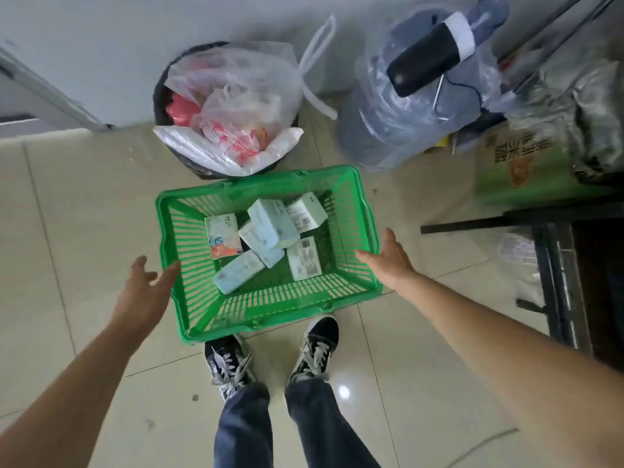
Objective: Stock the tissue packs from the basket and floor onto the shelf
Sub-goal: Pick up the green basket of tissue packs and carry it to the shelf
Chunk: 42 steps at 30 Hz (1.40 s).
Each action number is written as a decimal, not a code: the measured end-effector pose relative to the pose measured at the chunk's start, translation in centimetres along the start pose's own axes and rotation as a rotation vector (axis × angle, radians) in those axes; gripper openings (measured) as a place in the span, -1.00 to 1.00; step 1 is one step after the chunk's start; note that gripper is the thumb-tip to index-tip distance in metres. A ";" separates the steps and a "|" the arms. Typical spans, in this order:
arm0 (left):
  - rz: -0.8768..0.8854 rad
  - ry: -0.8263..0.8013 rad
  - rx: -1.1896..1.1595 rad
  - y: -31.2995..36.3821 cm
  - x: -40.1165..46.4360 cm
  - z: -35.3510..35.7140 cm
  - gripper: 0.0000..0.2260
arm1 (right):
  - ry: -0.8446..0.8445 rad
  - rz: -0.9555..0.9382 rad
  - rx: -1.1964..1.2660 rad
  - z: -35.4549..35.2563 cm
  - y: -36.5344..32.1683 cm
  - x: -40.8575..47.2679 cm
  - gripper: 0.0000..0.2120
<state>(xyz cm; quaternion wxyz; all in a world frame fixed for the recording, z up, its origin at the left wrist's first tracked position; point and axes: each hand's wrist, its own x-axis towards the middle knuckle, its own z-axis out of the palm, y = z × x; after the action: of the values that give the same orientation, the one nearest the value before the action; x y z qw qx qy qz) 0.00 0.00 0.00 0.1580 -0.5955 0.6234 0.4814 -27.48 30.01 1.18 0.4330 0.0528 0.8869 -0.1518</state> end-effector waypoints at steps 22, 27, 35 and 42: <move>-0.041 0.292 0.211 -2.6 0.2 1.0 -0.59 | 0.215 0.062 0.105 1.5 3.6 1.4 -0.76; 0.020 0.325 0.171 -0.9 -6.3 -1.6 -0.63 | 0.176 0.014 0.128 -2.3 3.2 -2.9 -0.80; 0.162 0.386 0.248 8.3 -16.8 -8.6 -0.63 | 0.166 -0.040 0.220 -13.0 0.6 -13.3 -0.76; 0.305 0.415 0.210 19.3 -26.8 -15.7 -0.63 | 0.181 -0.077 0.360 -24.9 -1.8 -25.3 -0.85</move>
<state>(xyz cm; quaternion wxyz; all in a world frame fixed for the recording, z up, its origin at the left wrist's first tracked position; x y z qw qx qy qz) -4.89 0.07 36.25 0.0137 -0.5608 0.7715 0.3000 -30.96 37.08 35.89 0.3290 0.1089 0.8822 -0.3188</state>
